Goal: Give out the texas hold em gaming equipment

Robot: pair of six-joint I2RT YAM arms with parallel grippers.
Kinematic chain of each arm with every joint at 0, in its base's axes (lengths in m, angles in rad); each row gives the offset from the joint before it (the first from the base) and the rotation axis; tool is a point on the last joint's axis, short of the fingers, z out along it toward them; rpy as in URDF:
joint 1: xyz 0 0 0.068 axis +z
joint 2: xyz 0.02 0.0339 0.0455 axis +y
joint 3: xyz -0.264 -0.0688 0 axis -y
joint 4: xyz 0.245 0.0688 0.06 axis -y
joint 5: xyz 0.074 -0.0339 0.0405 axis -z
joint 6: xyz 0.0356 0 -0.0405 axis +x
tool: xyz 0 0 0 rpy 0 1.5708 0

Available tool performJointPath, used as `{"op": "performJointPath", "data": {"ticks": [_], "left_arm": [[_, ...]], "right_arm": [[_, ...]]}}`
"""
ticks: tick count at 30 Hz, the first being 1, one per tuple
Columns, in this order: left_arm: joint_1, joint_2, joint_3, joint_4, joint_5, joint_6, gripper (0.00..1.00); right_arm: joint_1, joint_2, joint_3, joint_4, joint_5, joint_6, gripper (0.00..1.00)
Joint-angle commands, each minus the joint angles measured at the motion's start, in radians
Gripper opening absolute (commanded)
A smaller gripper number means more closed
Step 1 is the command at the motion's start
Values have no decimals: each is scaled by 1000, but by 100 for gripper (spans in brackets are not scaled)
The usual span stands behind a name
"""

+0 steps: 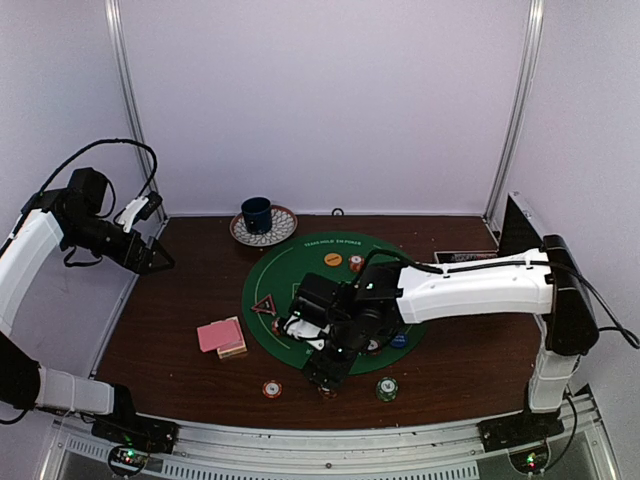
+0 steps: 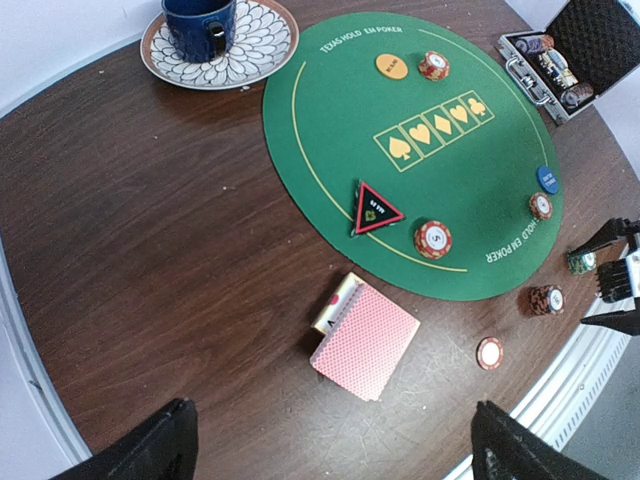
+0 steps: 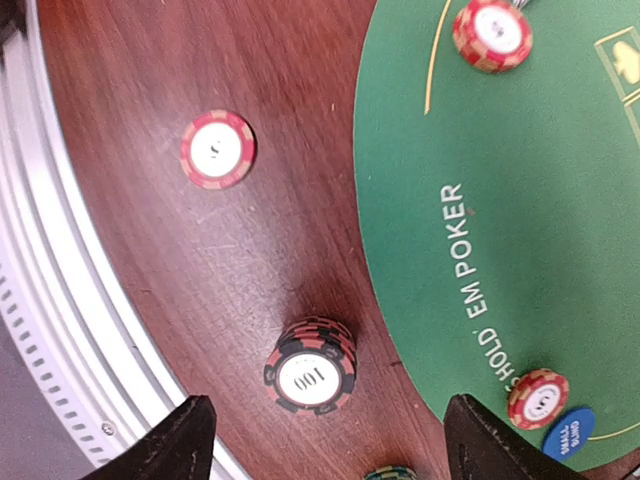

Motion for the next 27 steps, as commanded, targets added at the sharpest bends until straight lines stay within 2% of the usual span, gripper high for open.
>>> {"op": "performJointPath", "data": {"ticks": [1,8,22,27], "left_arm": [[5,-7,33,-2,18,17,98],[5,-11,30,-1,24,16,98],[5,-12,33,-3,21,15,98],[5,-11,33,-3,22,15,98]], "right_arm": [[-1,52,13,-14,-24,-1,83],[3,96,6,-4,-38,-11,79],[3,130,-15,21,-51,-16,59],[3,132,-23,22,-64,-14,55]]}}
